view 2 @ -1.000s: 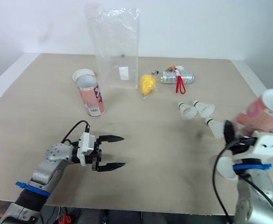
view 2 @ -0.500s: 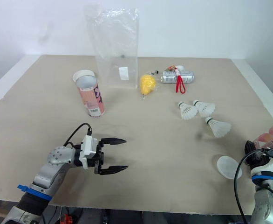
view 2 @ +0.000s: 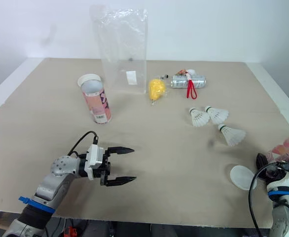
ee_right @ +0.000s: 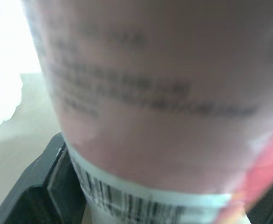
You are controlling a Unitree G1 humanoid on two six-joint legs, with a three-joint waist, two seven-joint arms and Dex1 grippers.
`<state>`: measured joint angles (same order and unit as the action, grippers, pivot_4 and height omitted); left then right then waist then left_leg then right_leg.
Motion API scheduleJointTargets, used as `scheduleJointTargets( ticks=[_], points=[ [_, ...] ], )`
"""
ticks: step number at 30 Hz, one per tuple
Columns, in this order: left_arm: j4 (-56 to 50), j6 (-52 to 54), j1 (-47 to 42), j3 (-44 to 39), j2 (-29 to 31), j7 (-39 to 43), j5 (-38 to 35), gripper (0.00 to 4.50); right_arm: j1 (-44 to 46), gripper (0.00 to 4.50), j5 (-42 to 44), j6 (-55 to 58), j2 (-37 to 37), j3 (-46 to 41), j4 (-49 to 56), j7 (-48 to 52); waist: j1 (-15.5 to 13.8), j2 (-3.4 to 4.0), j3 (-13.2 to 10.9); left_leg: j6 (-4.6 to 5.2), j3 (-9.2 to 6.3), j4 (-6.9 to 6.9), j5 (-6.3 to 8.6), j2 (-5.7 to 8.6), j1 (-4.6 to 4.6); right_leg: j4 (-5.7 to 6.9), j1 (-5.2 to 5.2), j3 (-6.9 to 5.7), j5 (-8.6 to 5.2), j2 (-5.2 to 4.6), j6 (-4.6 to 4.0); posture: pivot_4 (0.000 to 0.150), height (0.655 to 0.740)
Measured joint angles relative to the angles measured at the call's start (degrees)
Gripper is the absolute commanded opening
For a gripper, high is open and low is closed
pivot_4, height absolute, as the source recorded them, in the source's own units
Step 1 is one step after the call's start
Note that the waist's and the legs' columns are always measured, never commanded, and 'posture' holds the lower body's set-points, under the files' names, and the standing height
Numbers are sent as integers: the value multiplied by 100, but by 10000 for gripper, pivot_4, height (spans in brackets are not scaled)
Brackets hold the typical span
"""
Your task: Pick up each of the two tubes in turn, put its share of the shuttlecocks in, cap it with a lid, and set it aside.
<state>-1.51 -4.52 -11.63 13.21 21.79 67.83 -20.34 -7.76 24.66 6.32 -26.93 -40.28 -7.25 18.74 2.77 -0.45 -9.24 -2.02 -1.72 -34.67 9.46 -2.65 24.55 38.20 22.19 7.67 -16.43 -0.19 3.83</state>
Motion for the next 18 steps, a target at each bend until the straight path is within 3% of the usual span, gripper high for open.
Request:
scheduleJointTargets(
  ticks=[18],
  points=[
    [332,95,-461,99,-123,119,12,45000,-1922,44016,441,715,226,-78,2233,140,-2,2,1,0,-1,0,0,-1,0,0,0,-1,-14,0,-23,1500,7400]
  ],
)
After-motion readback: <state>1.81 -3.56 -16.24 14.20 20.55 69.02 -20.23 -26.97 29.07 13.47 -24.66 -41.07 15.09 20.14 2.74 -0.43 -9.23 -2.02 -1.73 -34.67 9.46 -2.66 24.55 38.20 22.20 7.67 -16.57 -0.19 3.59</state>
